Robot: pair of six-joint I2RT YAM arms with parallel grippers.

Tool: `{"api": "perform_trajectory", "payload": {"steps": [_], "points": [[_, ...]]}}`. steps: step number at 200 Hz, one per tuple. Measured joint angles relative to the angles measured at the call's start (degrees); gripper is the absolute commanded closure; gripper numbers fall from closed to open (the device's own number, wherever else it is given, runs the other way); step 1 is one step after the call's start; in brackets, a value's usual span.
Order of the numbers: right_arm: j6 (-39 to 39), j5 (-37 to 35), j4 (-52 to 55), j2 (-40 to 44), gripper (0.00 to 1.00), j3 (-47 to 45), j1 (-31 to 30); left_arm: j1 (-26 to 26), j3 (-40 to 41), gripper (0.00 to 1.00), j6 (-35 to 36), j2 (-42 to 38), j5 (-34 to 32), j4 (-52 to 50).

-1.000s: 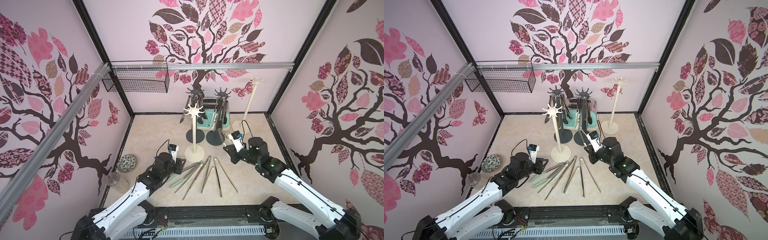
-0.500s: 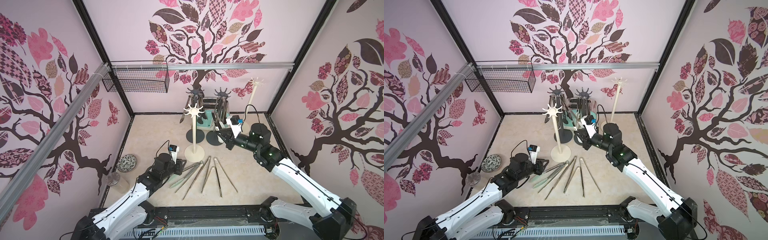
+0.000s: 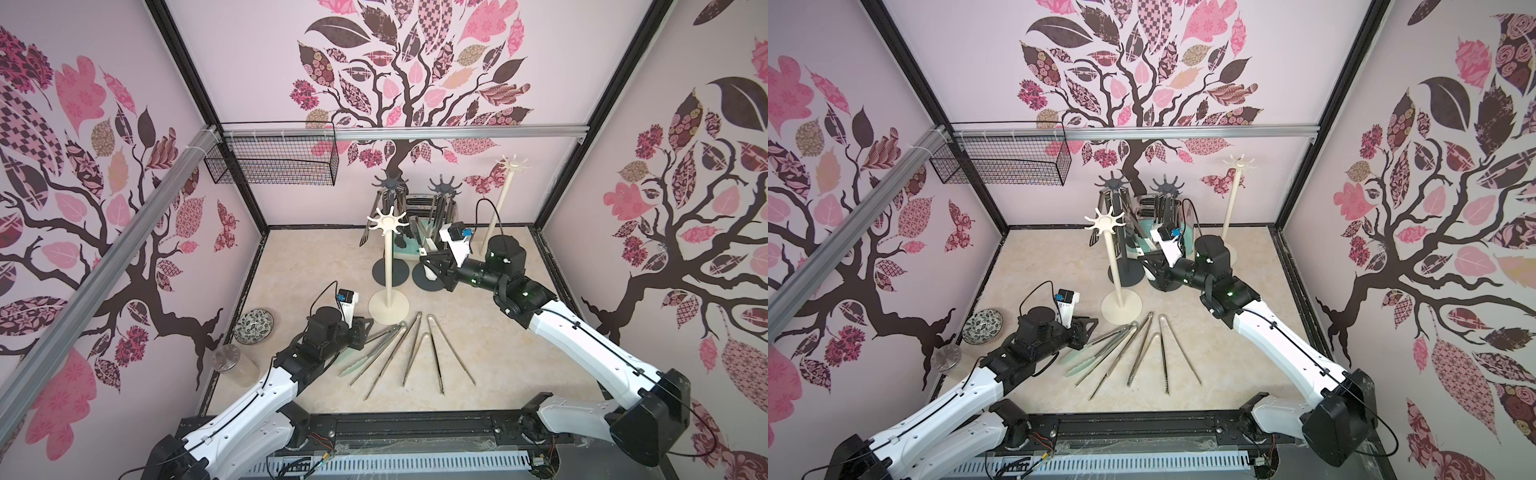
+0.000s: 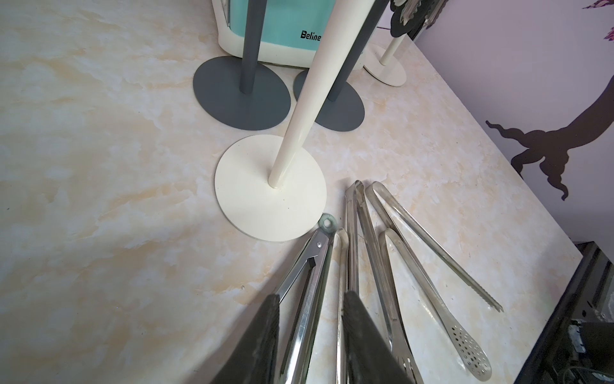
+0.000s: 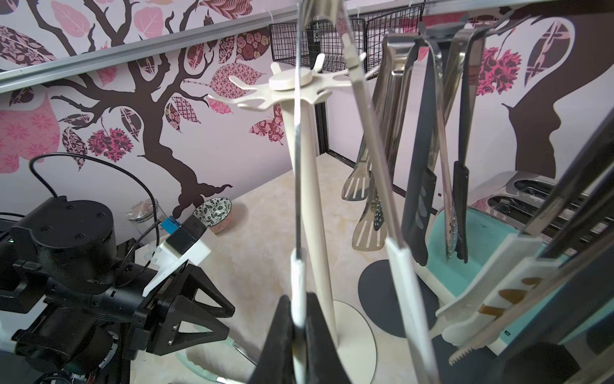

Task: Hang food tongs on kitchen utensil racks
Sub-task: Hang the food tongs on the rack.

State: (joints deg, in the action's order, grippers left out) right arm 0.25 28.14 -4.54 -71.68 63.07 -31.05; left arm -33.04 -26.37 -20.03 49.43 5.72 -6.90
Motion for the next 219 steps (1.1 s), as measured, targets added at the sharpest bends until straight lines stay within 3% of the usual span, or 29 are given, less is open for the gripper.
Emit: {"api": "perform_trajectory", "payload": {"steps": [219], "points": [[1.3, 4.3, -0.9, -6.0, 1.00, 1.9, 0.0, 0.0, 0.2, 0.65, 0.4, 0.0, 0.0, 0.4]]}}
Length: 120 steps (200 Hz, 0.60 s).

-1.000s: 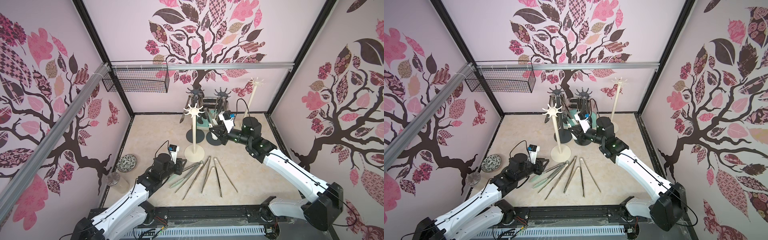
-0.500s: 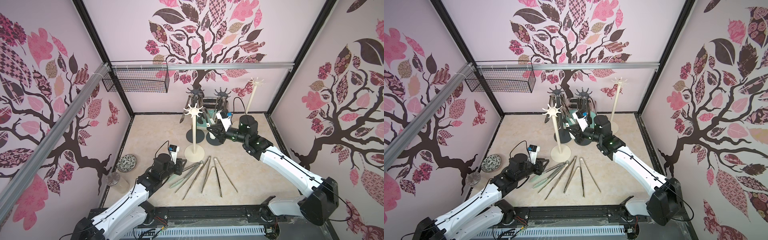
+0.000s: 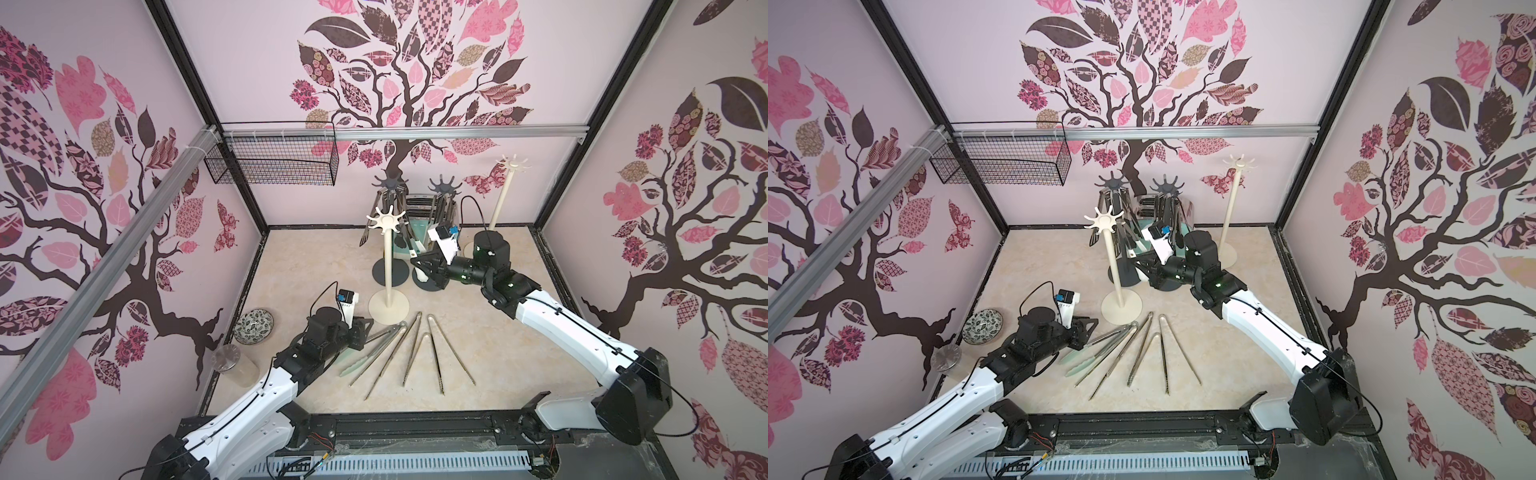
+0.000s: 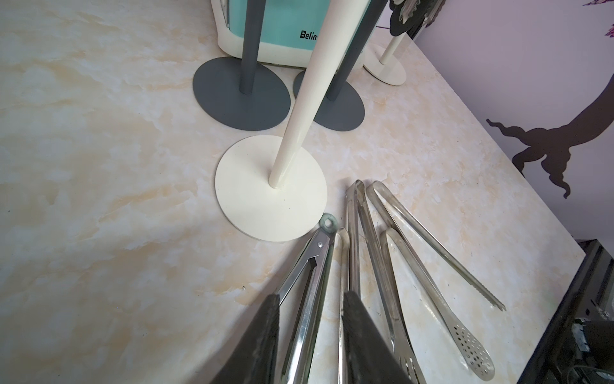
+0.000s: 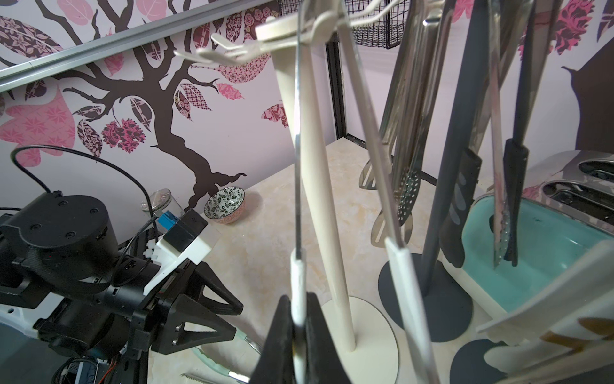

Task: Hang food tongs on kitchen utensil racks
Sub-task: Hang the food tongs on the rack.

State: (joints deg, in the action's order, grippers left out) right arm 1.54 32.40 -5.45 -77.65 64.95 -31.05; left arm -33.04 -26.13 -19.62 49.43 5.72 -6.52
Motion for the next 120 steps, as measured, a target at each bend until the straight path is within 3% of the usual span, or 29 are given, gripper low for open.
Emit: {"api": "perform_trajectory", "payload": {"steps": [37, 120], "points": [[0.0, 0.0, -1.7, 0.0, 1.00, -1.4, 0.0, 0.0, 0.0, 0.65, 0.0, 0.0, 0.0, 0.0], [0.0, -0.3, -2.6, 0.0, 0.87, -2.0, 0.0, 0.0, 0.0, 0.65, 0.0, 0.0, 0.0, 0.0]]}}
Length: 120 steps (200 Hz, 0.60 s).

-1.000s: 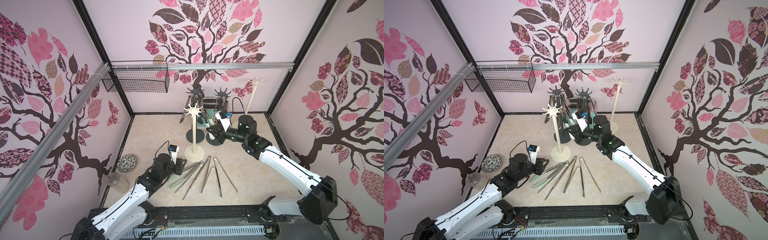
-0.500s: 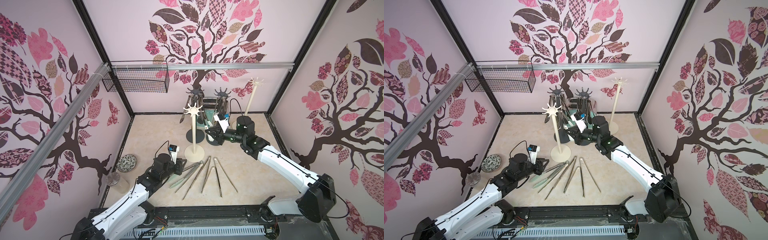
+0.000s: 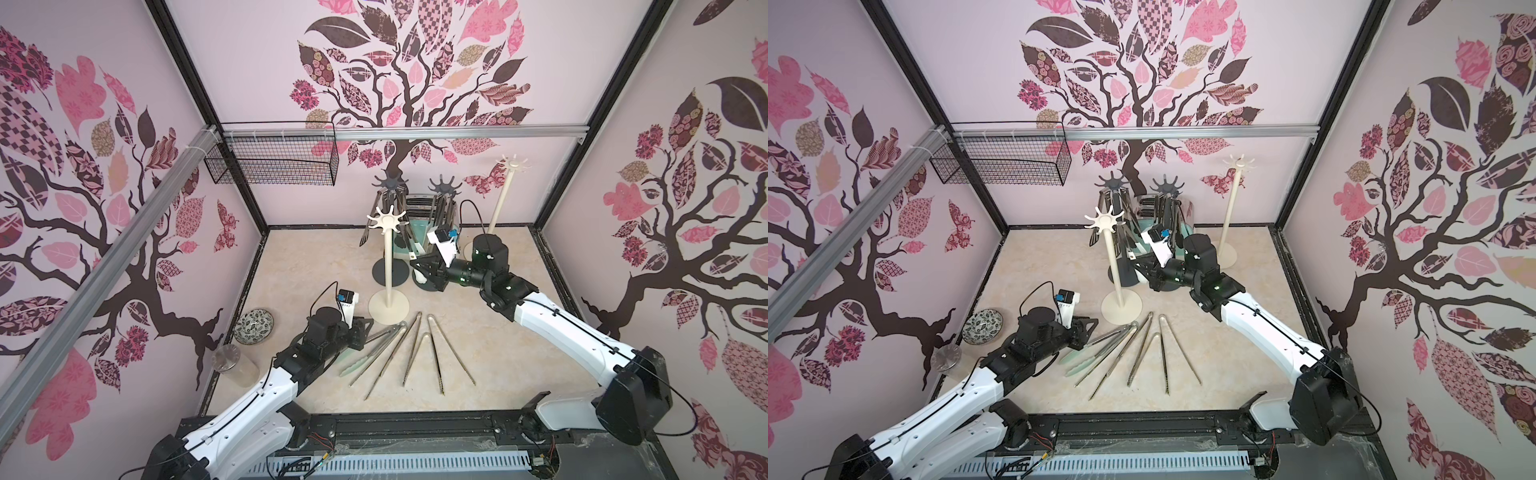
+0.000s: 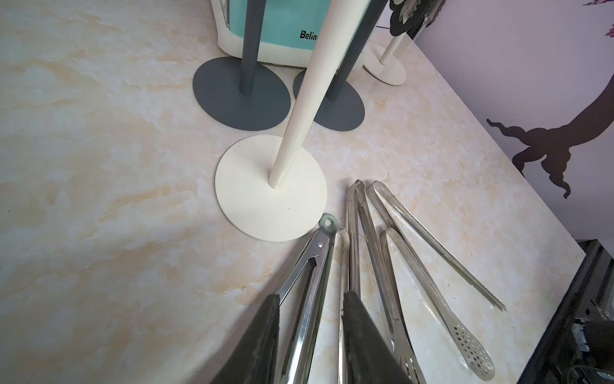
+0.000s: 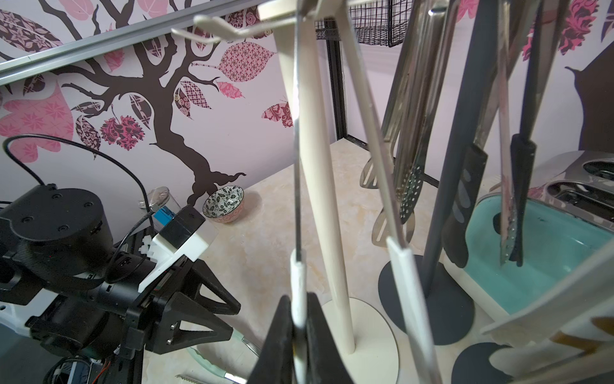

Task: Hang food tongs on kitchen utensil racks
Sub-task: Hang the food tongs on the rack.

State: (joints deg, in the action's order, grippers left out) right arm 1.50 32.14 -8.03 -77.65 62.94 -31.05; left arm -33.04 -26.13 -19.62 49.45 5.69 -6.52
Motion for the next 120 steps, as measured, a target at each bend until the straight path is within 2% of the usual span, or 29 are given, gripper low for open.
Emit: {"api": "perform_trajectory", "payload": {"steps": [120], "points": [[0.0, -0.9, 1.5, -1.0, 0.80, -0.1, 0.0, 0.0, 0.0, 0.65, 0.0, 0.1, 0.0, 0.0]]}}
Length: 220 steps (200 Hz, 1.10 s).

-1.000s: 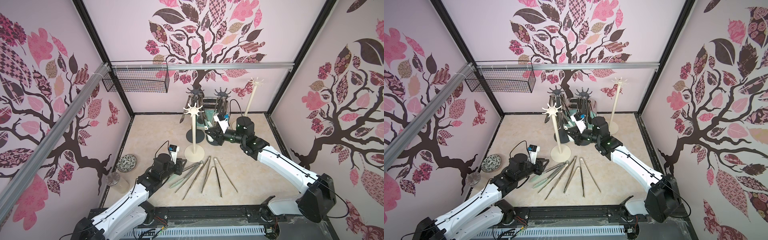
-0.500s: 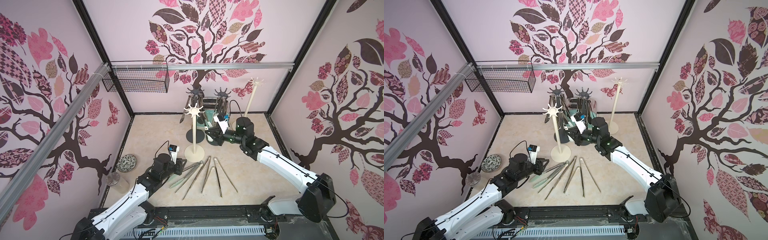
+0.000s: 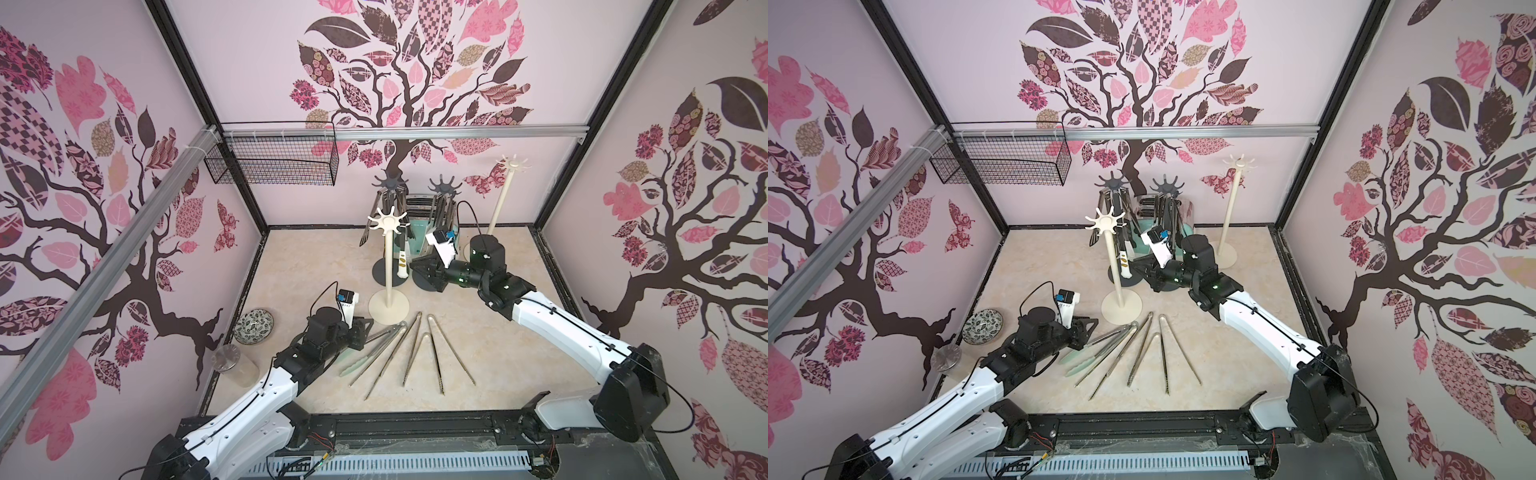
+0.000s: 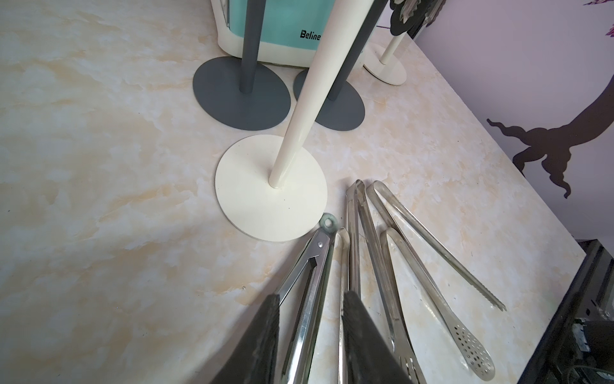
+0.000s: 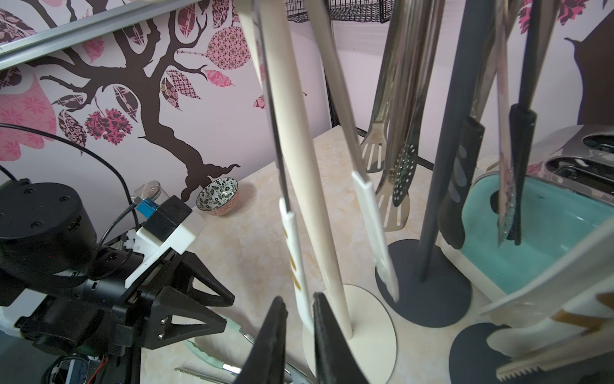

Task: Hang food tongs on kitchen utensil racks
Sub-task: Hang the food tongs on the rack.

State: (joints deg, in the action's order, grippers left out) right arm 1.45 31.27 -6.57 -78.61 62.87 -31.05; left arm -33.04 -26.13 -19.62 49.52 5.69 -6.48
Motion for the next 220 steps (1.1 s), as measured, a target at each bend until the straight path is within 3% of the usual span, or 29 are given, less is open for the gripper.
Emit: {"api": "perform_trajectory", "payload": {"steps": [72, 128, 220], "points": [[0.0, -0.1, 0.0, 0.0, 0.79, -0.4, 0.0, 0.0, 0.0, 0.65, 0.0, 0.7, 0.4, -0.2], [0.2, -2.2, 0.2, 2.0, 0.79, -5.9, 0.0, 0.0, -2.1, 0.66, -0.6, 1.7, 1.0, -4.6], [2.2, -7.9, 0.4, 14.4, 0.76, -17.7, 0.1, 0.0, -15.6, 0.68, -4.9, 10.4, -0.6, -26.7]]}}
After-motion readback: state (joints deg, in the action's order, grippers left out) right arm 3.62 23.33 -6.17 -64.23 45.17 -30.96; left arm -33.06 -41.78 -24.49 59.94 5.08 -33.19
